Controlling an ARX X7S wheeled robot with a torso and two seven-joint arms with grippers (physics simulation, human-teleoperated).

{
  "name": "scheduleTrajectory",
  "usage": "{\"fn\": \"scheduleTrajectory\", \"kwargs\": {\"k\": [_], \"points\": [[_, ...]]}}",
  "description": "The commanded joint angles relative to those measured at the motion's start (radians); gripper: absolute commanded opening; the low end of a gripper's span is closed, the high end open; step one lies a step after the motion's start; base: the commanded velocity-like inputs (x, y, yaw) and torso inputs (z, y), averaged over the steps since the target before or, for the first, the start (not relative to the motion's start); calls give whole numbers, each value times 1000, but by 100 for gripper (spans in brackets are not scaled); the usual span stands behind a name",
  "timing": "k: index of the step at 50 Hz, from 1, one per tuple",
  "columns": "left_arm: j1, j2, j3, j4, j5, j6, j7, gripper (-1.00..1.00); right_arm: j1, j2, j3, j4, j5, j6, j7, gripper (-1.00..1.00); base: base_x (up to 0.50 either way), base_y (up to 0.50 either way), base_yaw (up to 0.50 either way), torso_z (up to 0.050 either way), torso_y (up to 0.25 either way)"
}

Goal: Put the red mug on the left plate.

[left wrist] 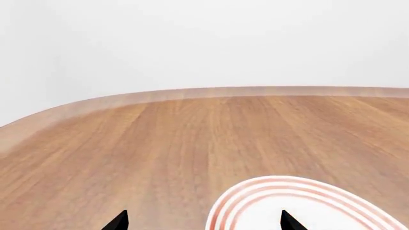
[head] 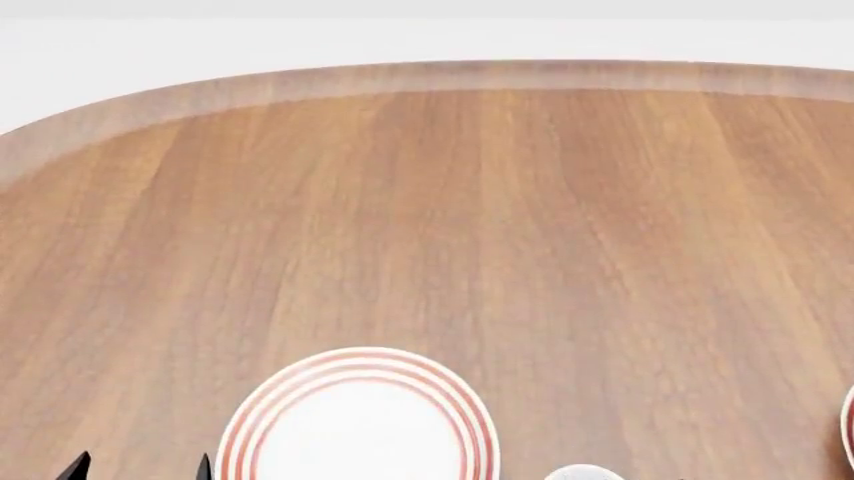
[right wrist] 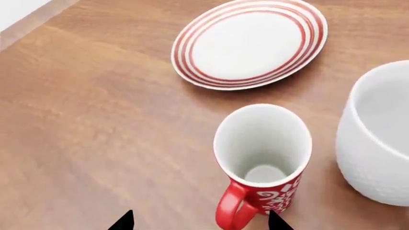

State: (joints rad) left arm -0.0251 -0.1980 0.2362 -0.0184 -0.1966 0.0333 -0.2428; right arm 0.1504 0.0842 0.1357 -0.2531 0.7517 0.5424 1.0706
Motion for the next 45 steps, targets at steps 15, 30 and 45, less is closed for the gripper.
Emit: {"fn": "scheduleTrajectory", "kwargs": {"k": [15, 30, 45], "points": [[-4, -8, 12, -6, -8, 5, -10, 100, 36, -24, 25, 134, 58, -102, -33, 100, 0, 0, 0, 0, 0], [-4, -14, 19, -4, -11, 5, -18, 100, 54, -28, 34, 196, 76, -195, -62, 100, 0, 0, 0, 0, 0], [-4, -19, 26, -3, -14, 7, -24, 100, 75, -24, 20, 291, 54, -270, -79, 100, 0, 0, 0, 0, 0]]}}
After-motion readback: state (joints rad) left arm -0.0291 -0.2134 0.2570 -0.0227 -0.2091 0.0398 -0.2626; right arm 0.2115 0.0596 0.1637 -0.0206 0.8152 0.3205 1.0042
